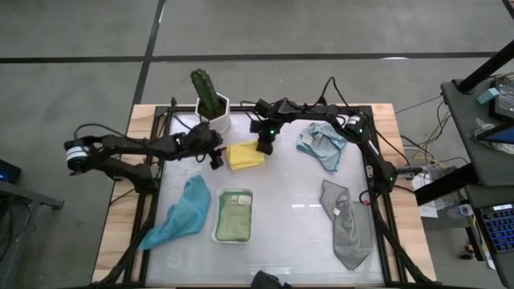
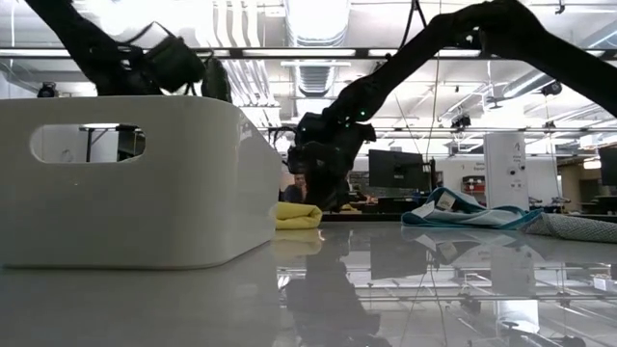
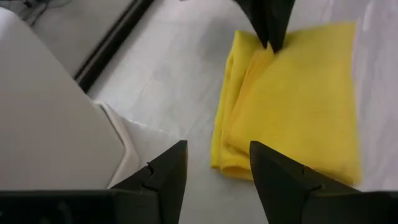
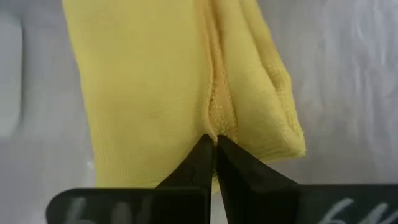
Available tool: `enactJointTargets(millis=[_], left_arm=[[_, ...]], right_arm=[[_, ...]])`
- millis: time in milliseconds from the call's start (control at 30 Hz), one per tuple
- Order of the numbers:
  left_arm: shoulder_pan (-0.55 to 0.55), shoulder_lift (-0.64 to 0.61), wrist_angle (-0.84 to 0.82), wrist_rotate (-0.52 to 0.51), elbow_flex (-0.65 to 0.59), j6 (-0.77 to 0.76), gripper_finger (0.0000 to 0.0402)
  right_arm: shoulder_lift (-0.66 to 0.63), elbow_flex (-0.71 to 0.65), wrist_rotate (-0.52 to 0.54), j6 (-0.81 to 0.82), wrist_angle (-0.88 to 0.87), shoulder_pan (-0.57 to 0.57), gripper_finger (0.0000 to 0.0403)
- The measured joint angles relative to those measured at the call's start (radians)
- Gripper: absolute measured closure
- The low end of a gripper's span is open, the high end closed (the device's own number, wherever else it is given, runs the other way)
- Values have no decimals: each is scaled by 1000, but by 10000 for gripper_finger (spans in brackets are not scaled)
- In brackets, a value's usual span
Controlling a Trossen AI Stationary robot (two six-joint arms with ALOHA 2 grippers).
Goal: Fold microfiber towels
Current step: Fold the yellow microfiber towel
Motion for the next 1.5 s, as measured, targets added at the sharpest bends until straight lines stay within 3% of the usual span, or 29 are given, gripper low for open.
enactJointTargets(millis=[167, 400, 567, 800, 1033, 1267, 1500], left_arm=[[-4, -73, -12, 0, -1, -4, 243], [-36, -99, -16, 19, -7, -4, 243], [-70, -68, -15, 47, -7, -6, 243], [-96, 44, 22, 121, -7, -6, 243], [-96, 160, 58, 125, 0, 1, 280], [-95, 279, 230, 118, 0, 0, 337], [-69, 361, 262, 27, 20, 3, 382]], right_arm=[[-55, -102, 15, 186, 143, 7, 394], [-186, -307, 165, 339, 269, 12, 394], [-302, -515, 226, 557, 471, 48, 394], [-434, -767, 438, 787, 856, 142, 394], [-452, -804, 485, 807, 894, 172, 394], [-452, -792, 480, 778, 895, 184, 394], [-452, -787, 438, 746, 891, 197, 394]])
